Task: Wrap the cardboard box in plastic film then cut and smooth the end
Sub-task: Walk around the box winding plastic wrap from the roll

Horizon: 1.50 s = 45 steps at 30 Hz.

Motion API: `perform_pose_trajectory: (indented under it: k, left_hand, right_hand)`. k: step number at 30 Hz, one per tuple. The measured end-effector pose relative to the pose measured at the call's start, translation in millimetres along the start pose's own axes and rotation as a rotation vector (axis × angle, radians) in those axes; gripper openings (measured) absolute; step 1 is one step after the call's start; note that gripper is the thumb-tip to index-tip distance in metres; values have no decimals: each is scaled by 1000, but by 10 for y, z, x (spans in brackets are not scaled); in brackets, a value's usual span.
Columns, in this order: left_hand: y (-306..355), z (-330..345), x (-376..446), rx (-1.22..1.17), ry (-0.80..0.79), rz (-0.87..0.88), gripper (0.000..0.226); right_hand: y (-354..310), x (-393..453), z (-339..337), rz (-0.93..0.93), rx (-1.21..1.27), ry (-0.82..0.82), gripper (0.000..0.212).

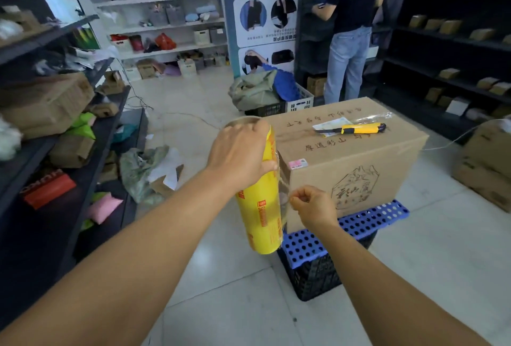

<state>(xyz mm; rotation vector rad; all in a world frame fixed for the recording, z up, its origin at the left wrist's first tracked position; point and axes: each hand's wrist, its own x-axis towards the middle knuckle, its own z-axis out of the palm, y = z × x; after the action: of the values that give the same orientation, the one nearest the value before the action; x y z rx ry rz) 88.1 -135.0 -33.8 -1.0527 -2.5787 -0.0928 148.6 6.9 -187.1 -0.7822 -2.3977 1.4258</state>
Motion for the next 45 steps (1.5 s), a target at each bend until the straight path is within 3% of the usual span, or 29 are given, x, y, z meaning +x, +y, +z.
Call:
perform_pose_trajectory:
  k: [13,26,35,45]
  left_hand:
    - [-238,1003,241,-107,-35,289,51]
    - [-375,1736,847,-105,-87,510,53]
    - [-473,2053,903,-250,140,536,60]
    - [-518,2168,930,-340,152,559,57]
  right_hand:
    - [559,187,539,286,13,206,10]
    - [912,924,961,435,46,320,14]
    - [960,1004,1111,480,35,411,14]
    - [941,1040,1354,532,76,614,15]
